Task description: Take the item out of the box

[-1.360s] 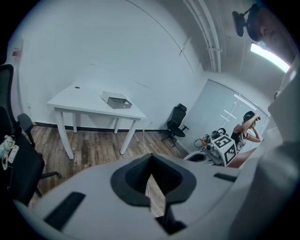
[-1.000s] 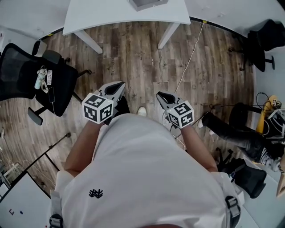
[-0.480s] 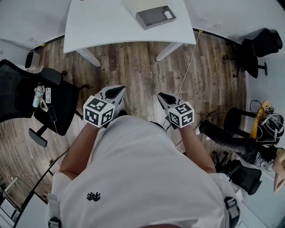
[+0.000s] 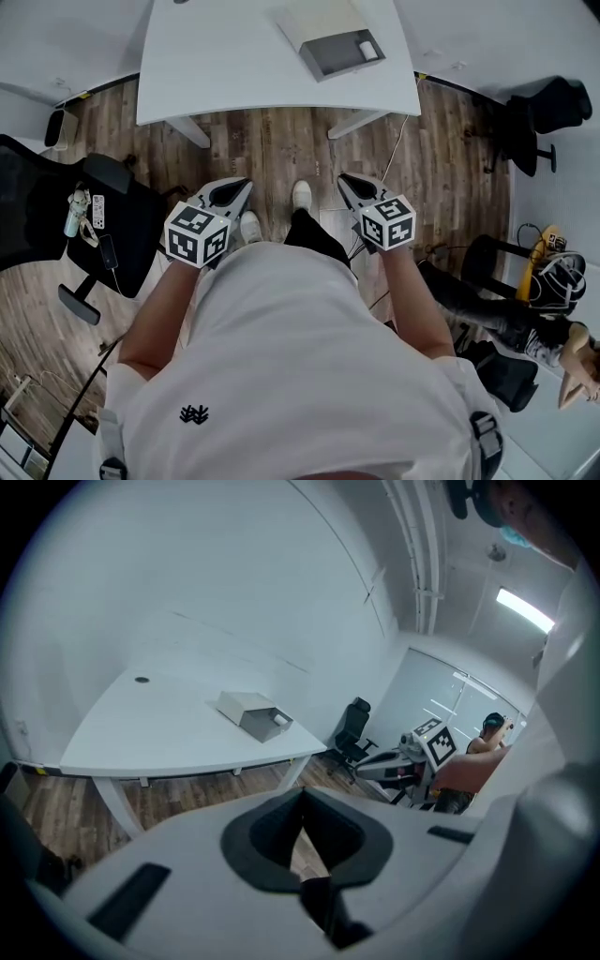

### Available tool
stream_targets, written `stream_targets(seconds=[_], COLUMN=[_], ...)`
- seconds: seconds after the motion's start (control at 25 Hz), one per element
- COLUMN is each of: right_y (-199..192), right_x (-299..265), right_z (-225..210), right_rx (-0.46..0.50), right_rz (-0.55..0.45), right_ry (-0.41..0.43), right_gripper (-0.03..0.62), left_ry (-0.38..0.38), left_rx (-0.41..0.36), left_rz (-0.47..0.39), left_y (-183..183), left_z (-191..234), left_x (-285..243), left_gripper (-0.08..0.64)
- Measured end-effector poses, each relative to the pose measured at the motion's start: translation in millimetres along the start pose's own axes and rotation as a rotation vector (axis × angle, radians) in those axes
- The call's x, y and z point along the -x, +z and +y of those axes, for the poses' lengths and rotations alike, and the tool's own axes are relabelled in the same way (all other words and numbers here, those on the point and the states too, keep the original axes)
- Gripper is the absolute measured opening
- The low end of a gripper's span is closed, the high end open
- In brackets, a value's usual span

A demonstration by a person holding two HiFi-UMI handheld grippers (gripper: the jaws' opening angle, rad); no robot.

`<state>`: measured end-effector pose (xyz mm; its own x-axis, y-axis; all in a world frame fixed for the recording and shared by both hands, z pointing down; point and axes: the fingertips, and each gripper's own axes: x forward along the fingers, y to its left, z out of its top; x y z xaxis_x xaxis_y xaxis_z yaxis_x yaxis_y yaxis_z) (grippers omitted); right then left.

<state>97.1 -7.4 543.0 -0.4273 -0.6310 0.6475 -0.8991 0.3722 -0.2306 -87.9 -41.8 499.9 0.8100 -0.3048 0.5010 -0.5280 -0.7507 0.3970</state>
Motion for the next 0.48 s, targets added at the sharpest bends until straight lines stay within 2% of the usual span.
stream_targets(seconds=[0.16, 0.4, 0.48], right_y=[27, 74, 91], right_x=[-16, -46, -54], right_z=[-32, -99, -122], right_rx=[0.037, 0.088, 0.108], right_rz=[-0.005, -0.009, -0.005], right_ry=[-0.001, -0.006, -0.005], right_gripper=[0.018, 0.020, 0.046], left_ry=[0.026, 0.114, 0.137], left_rx=[0.014, 0.074, 0.083], left_rz=[-0.009, -0.059, -0.071], left_y=[12, 41, 50], left_z=[14, 37, 41], left_x=[-9, -20, -27], left_gripper=[0.006, 0.006, 0.006])
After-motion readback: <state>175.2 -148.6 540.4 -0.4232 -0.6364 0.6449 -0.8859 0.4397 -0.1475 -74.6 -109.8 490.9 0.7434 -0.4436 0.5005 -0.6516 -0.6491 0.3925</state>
